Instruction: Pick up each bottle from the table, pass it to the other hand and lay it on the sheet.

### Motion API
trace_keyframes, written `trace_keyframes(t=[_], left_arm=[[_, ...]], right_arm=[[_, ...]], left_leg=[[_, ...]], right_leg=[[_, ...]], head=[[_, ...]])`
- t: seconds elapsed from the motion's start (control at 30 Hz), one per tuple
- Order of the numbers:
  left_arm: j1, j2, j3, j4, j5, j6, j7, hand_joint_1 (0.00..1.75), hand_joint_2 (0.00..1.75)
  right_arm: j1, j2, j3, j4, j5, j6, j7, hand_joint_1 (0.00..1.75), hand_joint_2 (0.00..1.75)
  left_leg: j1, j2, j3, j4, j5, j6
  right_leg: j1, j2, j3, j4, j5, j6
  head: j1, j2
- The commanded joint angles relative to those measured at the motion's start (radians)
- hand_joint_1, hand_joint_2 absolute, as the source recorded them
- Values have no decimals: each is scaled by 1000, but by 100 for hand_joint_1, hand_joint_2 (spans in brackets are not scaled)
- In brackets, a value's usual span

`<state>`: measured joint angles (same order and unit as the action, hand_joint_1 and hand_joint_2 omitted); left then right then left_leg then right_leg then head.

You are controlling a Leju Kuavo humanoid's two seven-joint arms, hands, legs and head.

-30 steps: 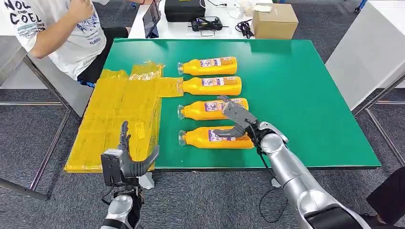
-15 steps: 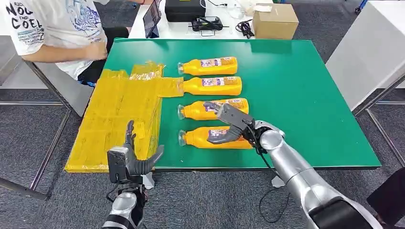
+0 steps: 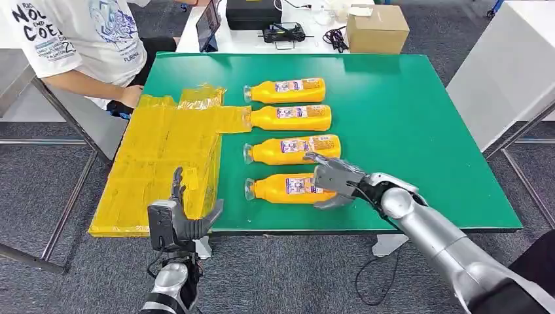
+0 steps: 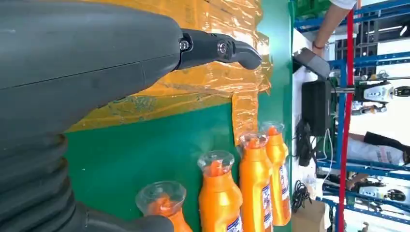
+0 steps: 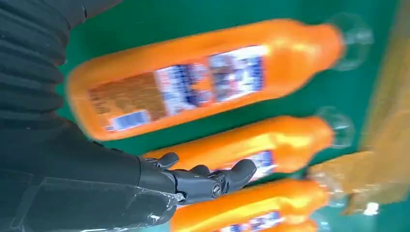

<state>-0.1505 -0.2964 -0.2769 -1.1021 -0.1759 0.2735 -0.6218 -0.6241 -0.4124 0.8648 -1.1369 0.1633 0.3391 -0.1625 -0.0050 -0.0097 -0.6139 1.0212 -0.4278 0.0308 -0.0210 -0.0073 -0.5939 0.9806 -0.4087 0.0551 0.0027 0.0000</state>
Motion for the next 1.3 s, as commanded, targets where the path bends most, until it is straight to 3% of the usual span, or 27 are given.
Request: trace_keyframes(t=[0.03, 0.67, 1.13, 1.17, 1.3], left_arm=[[-21, 27, -11, 34, -1, 9, 12, 0, 175], [-16, 29, -11, 32, -16, -10, 27, 0, 175], [-4, 31, -3, 25, -22, -15, 32, 0, 175], [-6, 28, -1, 30, -22, -23, 32, 0, 175], [-12, 18, -14, 49, -27, -28, 31, 0, 175]], right_arm=[[40, -89, 86, -98, 77, -59, 60, 0, 175], [118, 27, -2, 33, 228, -165, 82, 0, 175], [131, 45, -54, 14, 280, -197, 77, 0, 175], [124, 34, -76, -11, 247, -157, 47, 0, 175], [132, 16, -101, -49, 229, -151, 35, 0, 175]], left_leg=[[1, 2, 4, 0, -2, -2], [1, 2, 4, -1, -1, -1], [2, 4, 9, -2, -3, -3], [1, 2, 3, -1, -1, -1], [1, 2, 4, -1, -2, -2]], right_leg=[[1, 1, 4, 0, -2, -3], [1, 2, 3, -2, 0, -2], [3, 4, 8, -3, -1, -5], [1, 1, 3, -1, 0, -2], [1, 2, 3, -1, -1, -3]], head=[[0, 0], [0, 0], [-1, 0], [0, 0], [0, 0]])
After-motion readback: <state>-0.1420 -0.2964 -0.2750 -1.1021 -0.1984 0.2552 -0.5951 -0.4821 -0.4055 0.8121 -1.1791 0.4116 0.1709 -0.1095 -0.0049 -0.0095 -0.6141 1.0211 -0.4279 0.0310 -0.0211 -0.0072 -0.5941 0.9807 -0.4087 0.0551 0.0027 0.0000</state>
